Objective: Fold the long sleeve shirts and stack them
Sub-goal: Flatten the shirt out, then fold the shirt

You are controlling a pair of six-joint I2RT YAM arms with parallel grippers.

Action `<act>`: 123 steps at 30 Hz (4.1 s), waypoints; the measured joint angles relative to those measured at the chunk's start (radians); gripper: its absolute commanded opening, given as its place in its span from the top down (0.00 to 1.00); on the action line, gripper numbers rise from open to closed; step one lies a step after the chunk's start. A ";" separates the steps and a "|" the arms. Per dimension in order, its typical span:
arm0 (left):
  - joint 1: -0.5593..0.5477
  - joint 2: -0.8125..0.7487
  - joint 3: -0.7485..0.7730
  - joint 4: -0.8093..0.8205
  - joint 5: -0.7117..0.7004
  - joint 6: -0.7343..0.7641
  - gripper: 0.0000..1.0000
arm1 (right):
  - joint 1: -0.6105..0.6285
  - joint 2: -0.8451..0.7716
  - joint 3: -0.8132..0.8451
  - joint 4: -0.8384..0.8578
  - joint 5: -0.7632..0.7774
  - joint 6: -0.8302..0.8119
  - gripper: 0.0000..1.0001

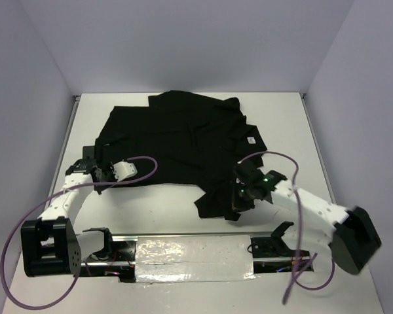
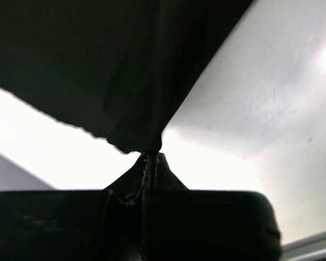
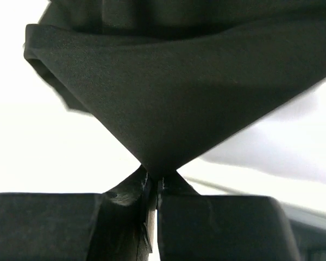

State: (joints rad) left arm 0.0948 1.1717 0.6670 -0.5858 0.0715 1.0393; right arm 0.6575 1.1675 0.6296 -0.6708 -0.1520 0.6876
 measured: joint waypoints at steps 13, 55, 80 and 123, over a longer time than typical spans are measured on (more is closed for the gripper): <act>-0.005 -0.172 -0.030 -0.254 -0.031 0.167 1.00 | 0.056 -0.516 0.002 -0.483 -0.180 0.142 1.00; -0.016 0.429 0.544 -0.221 -0.050 -0.296 1.00 | -0.350 0.457 0.721 -0.187 -0.065 -0.424 1.00; -0.017 0.505 0.565 -0.158 -0.070 -0.368 0.75 | -0.363 0.732 1.012 -0.225 -0.024 -0.560 0.77; 0.137 0.626 0.472 -0.169 -0.061 -0.686 0.40 | -0.639 0.392 0.279 0.068 -0.124 -0.336 0.32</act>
State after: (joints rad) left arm 0.2321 1.7973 1.1385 -0.7551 0.0109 0.3534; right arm 0.0189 1.5593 0.9085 -0.6025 -0.2764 0.3511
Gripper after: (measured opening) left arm 0.644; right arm 0.676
